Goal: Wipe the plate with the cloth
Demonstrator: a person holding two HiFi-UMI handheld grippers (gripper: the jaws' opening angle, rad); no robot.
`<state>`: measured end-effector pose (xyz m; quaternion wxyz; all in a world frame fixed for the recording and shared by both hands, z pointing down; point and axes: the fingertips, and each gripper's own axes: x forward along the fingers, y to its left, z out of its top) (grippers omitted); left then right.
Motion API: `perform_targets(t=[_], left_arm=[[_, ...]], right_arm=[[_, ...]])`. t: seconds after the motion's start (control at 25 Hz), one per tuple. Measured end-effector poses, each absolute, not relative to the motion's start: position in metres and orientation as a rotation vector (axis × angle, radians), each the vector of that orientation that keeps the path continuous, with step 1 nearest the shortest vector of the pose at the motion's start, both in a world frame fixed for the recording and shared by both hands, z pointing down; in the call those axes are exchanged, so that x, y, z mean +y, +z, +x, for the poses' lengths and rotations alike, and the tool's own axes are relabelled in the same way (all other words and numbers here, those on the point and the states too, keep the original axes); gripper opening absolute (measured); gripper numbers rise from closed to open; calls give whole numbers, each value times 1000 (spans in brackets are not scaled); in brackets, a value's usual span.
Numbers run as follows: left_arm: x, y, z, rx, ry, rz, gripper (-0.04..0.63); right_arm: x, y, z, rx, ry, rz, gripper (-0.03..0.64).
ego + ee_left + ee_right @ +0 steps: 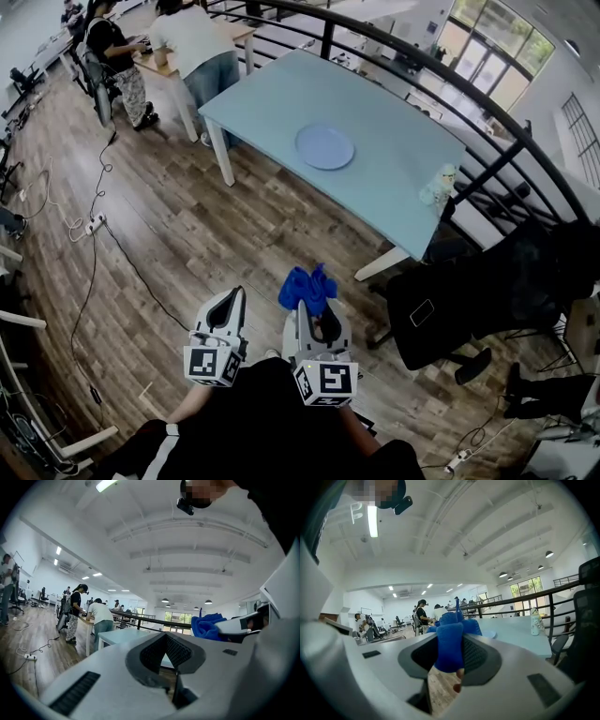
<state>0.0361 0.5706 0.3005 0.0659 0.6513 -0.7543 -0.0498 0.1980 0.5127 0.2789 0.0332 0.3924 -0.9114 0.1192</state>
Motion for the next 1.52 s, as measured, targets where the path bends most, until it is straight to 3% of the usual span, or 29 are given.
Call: perform_targets(t=[1.52], left_arm=[[365,274,32,-2338,-116,1968,2]], right_arm=[[302,270,189,-2849,417,1170,118]])
